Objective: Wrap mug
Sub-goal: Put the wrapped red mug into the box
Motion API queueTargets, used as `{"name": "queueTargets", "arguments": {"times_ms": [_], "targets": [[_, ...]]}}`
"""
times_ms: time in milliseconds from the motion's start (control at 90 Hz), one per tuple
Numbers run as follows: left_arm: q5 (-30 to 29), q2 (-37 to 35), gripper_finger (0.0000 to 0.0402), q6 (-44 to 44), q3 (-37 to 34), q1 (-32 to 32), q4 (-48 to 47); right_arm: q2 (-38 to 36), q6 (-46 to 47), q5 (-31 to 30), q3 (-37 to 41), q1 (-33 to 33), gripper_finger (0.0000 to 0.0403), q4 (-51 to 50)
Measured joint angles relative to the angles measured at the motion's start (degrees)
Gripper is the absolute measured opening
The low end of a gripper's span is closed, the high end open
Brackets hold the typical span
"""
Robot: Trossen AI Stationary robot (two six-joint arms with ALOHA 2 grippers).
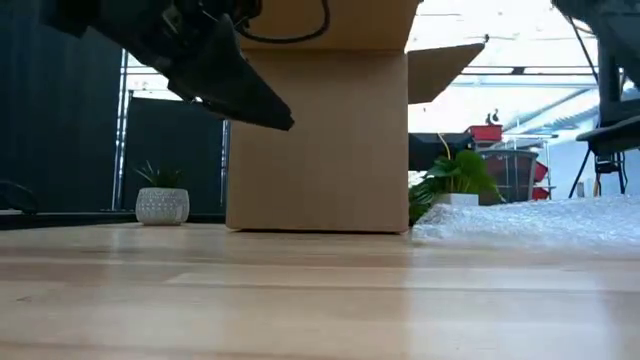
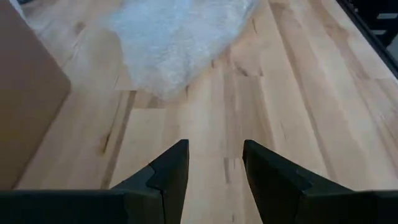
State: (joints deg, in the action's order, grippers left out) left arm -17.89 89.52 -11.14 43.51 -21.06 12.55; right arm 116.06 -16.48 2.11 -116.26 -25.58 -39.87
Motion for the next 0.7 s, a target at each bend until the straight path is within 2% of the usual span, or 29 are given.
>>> {"name": "queueTargets", "arguments": {"times_ms": [144,422,700], "targets": [[0.0,0.0,0.0143,0.0,0.0,0.1,0.6,4.3,0.6,3.2,-0.2,0.6,0.0031,-2.4],[-0.8,0.0,0.0143,1.1,0.0,0.1,0.7,10.0,1.5,2.6,-0.2,0.4,0.0031,-8.5],[-0.8,0.0,0.0143,1.5,0.0,0.0,0.6,14.1,4.8,2.8,-0.2,0.4,0.0041,-9.2]]}}
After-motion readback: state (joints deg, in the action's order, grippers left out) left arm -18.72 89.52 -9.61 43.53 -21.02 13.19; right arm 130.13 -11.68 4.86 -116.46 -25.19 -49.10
